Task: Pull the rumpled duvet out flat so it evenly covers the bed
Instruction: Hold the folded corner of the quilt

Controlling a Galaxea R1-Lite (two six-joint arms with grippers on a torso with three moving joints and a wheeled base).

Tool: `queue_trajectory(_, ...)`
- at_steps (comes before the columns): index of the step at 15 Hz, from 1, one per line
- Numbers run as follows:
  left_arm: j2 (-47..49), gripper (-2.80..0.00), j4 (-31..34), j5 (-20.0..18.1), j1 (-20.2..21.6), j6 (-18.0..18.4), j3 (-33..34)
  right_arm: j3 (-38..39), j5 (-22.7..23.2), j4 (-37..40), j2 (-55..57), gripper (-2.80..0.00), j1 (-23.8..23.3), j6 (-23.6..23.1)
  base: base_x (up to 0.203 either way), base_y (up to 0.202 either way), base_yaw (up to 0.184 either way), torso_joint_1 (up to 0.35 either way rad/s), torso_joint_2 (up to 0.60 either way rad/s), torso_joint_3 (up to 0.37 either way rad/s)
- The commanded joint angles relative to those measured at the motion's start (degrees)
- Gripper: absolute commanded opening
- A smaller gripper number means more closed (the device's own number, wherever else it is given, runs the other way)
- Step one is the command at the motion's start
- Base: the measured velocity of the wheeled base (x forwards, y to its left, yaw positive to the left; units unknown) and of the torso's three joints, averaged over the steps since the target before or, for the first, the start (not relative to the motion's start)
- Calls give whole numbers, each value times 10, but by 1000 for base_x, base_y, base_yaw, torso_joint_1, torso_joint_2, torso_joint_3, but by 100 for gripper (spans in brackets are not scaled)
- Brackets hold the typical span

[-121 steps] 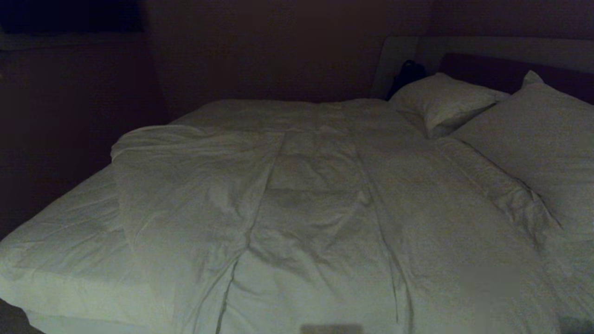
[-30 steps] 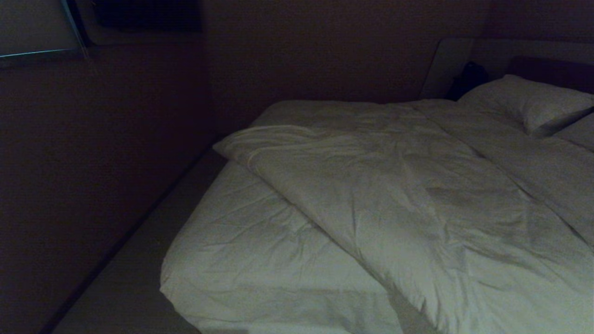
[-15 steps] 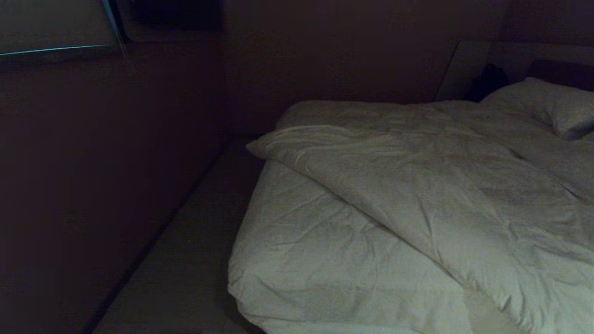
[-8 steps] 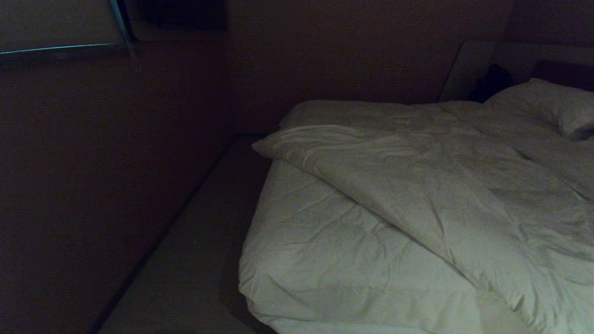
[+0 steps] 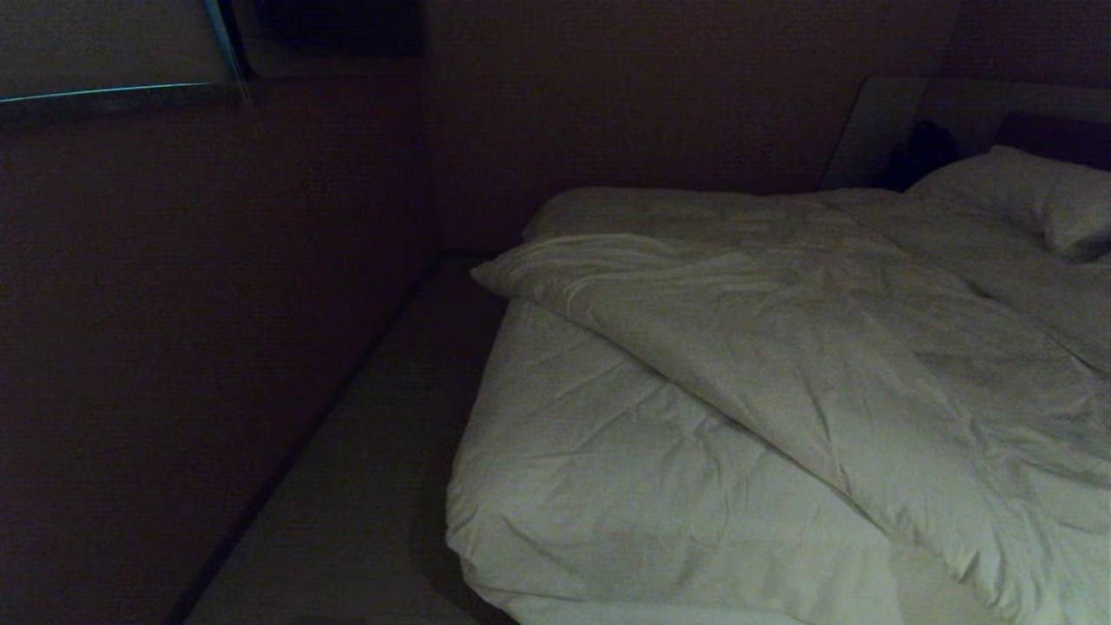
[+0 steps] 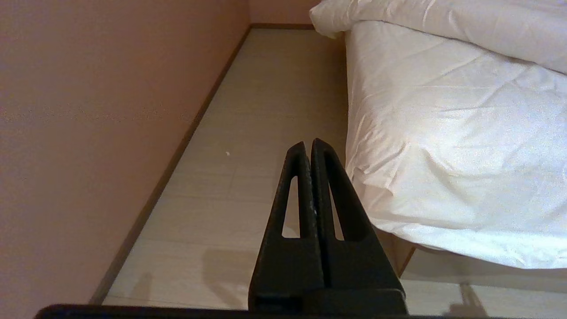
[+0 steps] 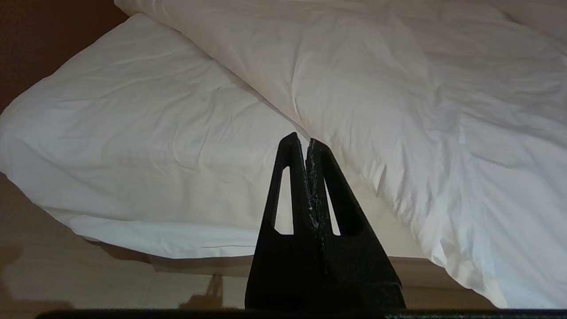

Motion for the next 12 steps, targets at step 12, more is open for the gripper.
queue_trajectory(12,0,-280,0,0,0,1,0,0,0,0,0,-280,0,0,0,0,0,0,0,0)
